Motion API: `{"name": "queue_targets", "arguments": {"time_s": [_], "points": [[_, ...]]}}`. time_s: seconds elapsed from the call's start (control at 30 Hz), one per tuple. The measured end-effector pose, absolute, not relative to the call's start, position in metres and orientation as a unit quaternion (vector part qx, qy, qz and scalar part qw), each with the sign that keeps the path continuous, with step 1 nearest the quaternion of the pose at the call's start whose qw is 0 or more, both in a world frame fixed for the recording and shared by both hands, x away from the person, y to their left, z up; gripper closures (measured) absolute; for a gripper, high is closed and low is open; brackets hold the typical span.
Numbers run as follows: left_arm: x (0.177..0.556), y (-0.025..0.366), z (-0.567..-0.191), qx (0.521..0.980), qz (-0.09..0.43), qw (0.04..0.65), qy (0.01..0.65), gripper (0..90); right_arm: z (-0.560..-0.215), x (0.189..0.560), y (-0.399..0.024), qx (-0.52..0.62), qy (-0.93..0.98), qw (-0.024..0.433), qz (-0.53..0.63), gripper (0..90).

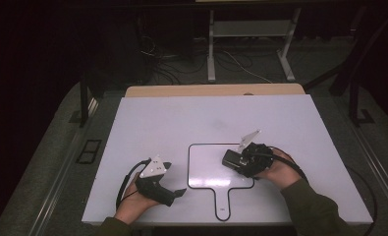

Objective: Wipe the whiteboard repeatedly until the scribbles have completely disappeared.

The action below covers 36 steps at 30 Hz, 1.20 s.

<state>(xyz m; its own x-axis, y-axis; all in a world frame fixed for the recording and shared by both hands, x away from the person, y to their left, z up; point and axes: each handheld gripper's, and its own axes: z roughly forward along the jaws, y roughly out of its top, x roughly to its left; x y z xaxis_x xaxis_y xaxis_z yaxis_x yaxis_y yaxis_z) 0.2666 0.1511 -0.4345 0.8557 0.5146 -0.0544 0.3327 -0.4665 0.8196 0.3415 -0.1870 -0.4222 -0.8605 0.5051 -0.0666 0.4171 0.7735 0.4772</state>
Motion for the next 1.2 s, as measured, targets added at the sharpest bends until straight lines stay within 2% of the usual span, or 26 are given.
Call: {"name": "queue_targets", "arguments": {"time_s": [0.23, 0.77, 1.2], "points": [[0.267, 0.151, -0.434, 0.851, 0.1, 0.452, 0.248, 0.0, -0.423, 0.36, -0.197, 0.269, 0.93, 0.101, 0.23, 38.7], [0.267, 0.15, -0.434, 0.85, 0.101, 0.453, 0.25, 0.0, -0.422, 0.319, -0.177, 0.211, 0.947, 0.068, 0.234, 38.8], [0.266, 0.149, -0.435, 0.852, 0.102, 0.451, 0.247, 0.0, -0.423, 0.353, -0.196, 0.275, 0.929, 0.091, 0.229, 38.8]]}}
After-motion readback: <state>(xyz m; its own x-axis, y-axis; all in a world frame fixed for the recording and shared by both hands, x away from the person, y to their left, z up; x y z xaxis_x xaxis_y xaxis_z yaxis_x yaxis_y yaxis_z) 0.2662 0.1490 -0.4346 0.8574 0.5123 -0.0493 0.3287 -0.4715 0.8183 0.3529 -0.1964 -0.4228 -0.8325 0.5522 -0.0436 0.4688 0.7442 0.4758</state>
